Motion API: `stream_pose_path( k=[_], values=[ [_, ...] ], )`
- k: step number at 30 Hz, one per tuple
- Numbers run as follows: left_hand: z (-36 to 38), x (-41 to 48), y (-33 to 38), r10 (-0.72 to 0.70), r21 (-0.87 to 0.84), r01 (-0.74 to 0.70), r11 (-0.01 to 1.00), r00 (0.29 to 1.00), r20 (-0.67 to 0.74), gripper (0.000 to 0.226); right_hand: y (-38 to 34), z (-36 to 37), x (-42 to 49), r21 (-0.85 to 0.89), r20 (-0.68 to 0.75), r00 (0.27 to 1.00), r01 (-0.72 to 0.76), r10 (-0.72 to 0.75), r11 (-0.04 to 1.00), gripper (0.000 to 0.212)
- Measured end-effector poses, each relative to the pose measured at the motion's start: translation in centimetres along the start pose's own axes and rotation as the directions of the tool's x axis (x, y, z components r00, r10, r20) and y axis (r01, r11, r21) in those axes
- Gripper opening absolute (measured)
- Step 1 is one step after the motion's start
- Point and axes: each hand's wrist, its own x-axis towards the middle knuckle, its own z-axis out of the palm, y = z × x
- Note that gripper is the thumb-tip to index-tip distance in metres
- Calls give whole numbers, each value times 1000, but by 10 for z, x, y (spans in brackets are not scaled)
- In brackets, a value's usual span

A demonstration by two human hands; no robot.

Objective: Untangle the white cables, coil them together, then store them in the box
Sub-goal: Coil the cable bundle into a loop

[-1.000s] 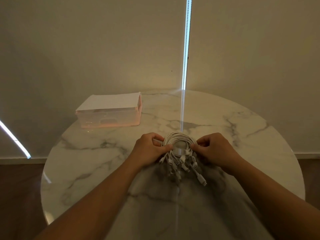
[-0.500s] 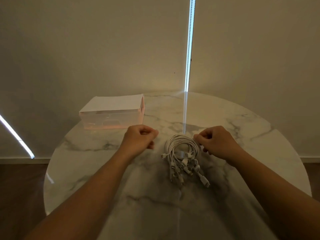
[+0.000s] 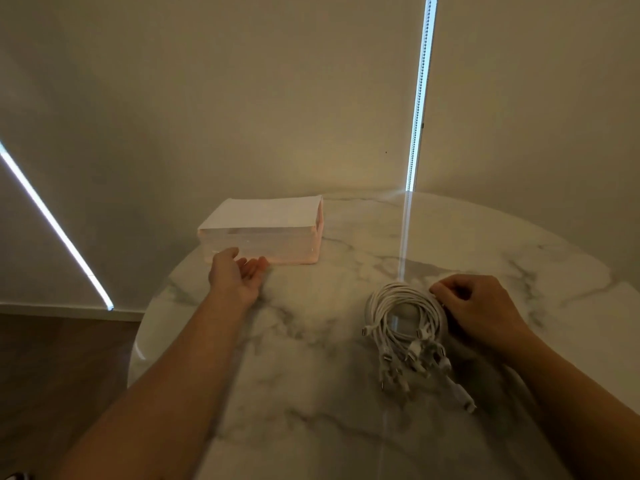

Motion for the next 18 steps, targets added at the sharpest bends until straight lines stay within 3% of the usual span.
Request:
stream_pose_path(
  k=[11, 18],
  values=[
    [15, -6, -1, -58, -171, 74, 982, 994, 96, 46, 2, 5, 1, 10, -18, 1000, 13, -13, 1000, 16],
    [14, -8, -1, -69, -180, 91, 979, 989, 129, 42, 1, 4, -1, 31, -22, 999, 29, -28, 999, 15]
  ],
)
